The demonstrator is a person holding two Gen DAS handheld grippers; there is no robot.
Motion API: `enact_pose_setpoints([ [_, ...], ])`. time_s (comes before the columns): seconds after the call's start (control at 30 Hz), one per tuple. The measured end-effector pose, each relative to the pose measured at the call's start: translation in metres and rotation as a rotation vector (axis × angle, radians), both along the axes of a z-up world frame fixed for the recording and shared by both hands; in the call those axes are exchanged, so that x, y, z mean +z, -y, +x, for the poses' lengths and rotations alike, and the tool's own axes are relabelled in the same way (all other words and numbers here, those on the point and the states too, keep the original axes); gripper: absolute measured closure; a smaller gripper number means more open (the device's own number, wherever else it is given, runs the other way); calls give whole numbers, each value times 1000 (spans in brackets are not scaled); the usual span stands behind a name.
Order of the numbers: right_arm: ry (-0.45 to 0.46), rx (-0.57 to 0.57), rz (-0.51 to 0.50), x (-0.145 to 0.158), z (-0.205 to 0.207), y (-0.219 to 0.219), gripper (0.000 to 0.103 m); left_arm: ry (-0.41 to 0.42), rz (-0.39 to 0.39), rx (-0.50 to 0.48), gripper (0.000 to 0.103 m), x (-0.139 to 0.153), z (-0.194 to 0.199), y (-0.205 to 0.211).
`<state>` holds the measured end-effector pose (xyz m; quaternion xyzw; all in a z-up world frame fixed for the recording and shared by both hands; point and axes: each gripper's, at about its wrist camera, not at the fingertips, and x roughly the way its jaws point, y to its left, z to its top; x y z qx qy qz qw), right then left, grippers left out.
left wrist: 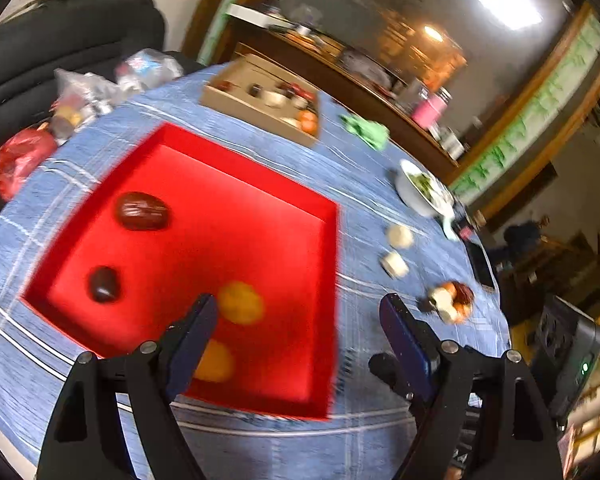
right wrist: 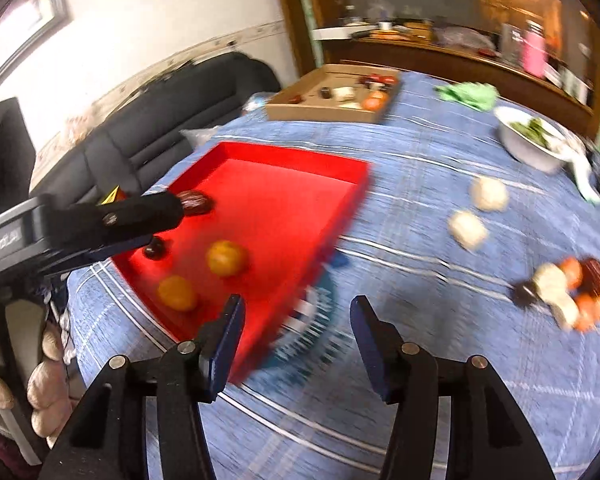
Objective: Organize fruits
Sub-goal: 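Grasp a tan cube with the left tool while the right tool grasps a red date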
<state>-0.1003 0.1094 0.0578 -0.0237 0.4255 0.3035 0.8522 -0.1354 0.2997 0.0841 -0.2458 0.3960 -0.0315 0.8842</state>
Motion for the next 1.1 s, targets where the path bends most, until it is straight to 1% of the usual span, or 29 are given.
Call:
enact_pose_setpoints([
  [0.13,-4,-77,16,-2,-4,49,44,11,32,-59,21,7,1,40],
  [0.2,-4,-128,26,-3,-6,80,44,16,33,-79,21,8,0,53],
  [0.4,-29,-311,52,-14,-1,174,43,-38,26,-171,21,-2,4,96],
  [0.53,-47,-421,93,-15,5,226,43,-65,32,-213,21,-11,8,119],
  [0.63,-48,-450,99,-12,14,242,43,-93,47,-241,21,-17,14,134],
  [0.73,-46,-443,79,-13,28,244,43,-83,70,-245,21,-19,18,141],
  [0.77,-46,-439,71,-15,34,240,43,-78,76,-244,24,-18,19,142],
  [0.8,-47,-438,65,-16,40,237,43,-72,81,-243,30,-18,20,142],
  [0.9,-49,-452,56,-21,52,233,43,-60,80,-247,44,-18,25,138],
  [1.0,-38,-489,57,-23,65,235,43,-58,89,-247,44,-22,29,137],
  [1.1,26,-521,81,-14,69,241,43,-64,108,-283,44,-28,35,146],
])
